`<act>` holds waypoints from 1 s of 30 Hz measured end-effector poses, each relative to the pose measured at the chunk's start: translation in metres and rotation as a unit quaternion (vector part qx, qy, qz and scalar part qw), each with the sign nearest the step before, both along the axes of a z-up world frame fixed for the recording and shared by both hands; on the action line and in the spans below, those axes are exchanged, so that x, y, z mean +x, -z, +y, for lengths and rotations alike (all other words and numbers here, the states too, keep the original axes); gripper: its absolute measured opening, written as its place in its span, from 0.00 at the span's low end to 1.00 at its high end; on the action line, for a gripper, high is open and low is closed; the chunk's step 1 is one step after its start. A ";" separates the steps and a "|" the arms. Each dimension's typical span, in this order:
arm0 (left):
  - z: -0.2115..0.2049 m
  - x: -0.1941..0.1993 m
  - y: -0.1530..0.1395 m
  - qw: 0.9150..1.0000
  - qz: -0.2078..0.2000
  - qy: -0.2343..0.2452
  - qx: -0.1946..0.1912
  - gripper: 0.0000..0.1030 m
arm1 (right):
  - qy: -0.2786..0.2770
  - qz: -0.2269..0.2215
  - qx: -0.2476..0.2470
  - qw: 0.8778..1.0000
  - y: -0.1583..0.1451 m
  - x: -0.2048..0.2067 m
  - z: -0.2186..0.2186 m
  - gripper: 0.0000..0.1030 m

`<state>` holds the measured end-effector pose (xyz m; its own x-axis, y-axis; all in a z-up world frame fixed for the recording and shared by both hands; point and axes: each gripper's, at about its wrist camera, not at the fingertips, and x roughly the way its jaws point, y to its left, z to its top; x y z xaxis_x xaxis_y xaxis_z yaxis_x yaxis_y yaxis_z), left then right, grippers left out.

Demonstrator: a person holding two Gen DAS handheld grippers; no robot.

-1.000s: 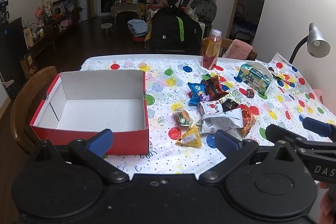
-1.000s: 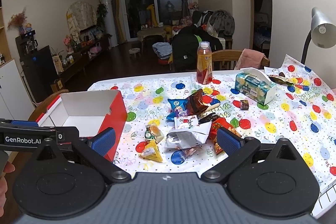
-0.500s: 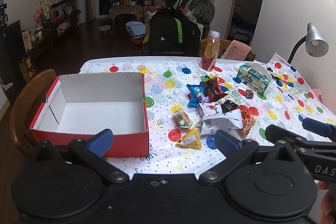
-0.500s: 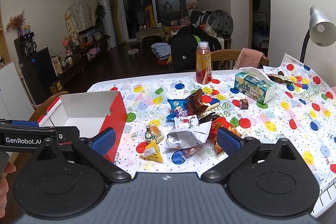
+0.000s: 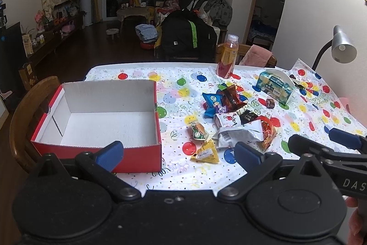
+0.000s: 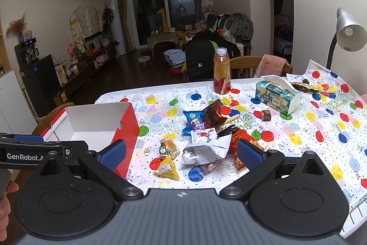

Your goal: Organize snacks

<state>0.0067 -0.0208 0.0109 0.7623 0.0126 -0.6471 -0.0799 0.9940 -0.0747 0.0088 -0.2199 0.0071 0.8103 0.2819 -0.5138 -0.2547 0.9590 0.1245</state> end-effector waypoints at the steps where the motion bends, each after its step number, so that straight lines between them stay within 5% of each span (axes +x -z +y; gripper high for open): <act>1: 0.001 0.000 0.000 1.000 -0.001 0.001 0.000 1.00 | 0.002 -0.002 -0.002 1.000 -0.001 -0.001 0.001 1.00; 30: -0.009 0.013 0.000 1.000 -0.007 0.006 -0.012 1.00 | 0.009 -0.009 0.006 1.000 -0.004 0.001 -0.007 1.00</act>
<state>0.0196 -0.0303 0.0107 0.7713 -0.0129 -0.6364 -0.0659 0.9928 -0.1000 0.0102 -0.2271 0.0113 0.8243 0.2745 -0.4952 -0.2406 0.9615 0.1324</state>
